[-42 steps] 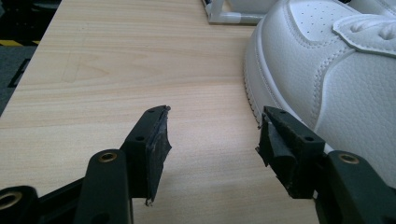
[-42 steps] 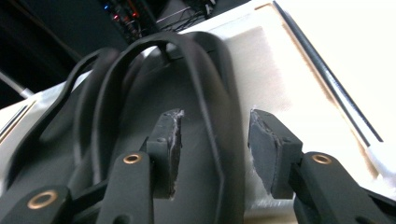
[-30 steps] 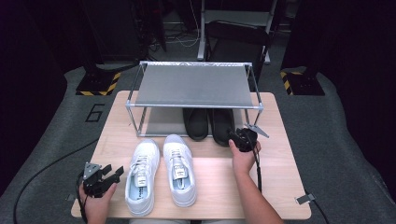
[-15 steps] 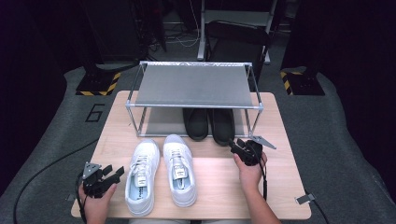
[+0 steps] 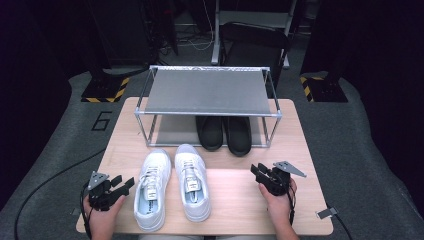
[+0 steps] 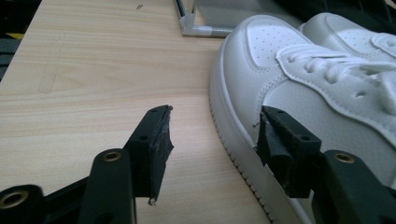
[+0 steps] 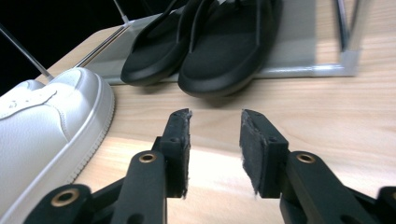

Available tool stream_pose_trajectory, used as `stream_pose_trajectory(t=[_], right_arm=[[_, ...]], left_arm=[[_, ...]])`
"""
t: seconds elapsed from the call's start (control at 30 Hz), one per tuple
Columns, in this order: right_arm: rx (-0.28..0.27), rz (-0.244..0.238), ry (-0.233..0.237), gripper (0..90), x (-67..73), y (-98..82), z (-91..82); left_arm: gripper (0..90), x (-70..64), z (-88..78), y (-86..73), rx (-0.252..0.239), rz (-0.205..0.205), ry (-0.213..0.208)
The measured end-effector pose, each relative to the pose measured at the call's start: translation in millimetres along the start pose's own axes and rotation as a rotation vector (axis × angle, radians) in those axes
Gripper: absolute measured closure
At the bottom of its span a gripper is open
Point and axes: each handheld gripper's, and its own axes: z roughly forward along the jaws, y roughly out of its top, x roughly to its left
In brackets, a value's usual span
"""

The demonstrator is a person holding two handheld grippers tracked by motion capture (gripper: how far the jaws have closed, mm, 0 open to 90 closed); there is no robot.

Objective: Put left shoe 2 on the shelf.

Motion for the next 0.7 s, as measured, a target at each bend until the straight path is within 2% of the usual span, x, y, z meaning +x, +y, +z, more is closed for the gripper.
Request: stream_pose_trajectory(t=[0.03, 0.1, 0.17, 0.27, 0.43, 0.47, 0.57, 0.7], right_arm=[[-0.006, -0.003, -0.004, 59.9, -0.3, -1.5, -2.5], [-0.005, 0.013, 0.011, 59.3, -0.9, -2.3, -5.5], [-0.019, 0.007, 0.012, 57.6, 0.1, -3.2, -7.0], [-0.026, 0.013, 0.023, 56.5, -0.5, -6.6, -7.4], [-0.014, 0.031, 0.023, 55.3, -3.9, -10.5, -8.1], [-0.021, 0.032, 0.021, 55.1, -4.1, -10.2, -8.8], [-0.035, 0.061, 0.025, 54.6, -4.7, -9.1, -10.6], [-0.042, 0.075, 0.024, 54.5, -6.8, -8.4, -13.5]], left_arm=[[41.3, -0.3, -1.3, 1.4, 0.02, 0.002, -0.009], [39.0, -1.8, -3.0, 3.4, 0.027, -0.006, -0.017], [37.0, -3.0, -4.4, 5.2, 0.033, -0.019, -0.028], [36.8, -5.0, -9.3, 8.4, 0.018, -0.017, -0.041], [40.0, -11.1, -18.4, 13.6, -0.017, -0.003, -0.034], [40.4, -11.9, -20.7, 15.4, -0.003, 0.005, -0.041], [41.6, -15.0, -22.7, 17.5, -0.012, 0.006, -0.046], [45.8, -20.8, -31.2, 22.4, -0.022, 0.007, -0.084]])
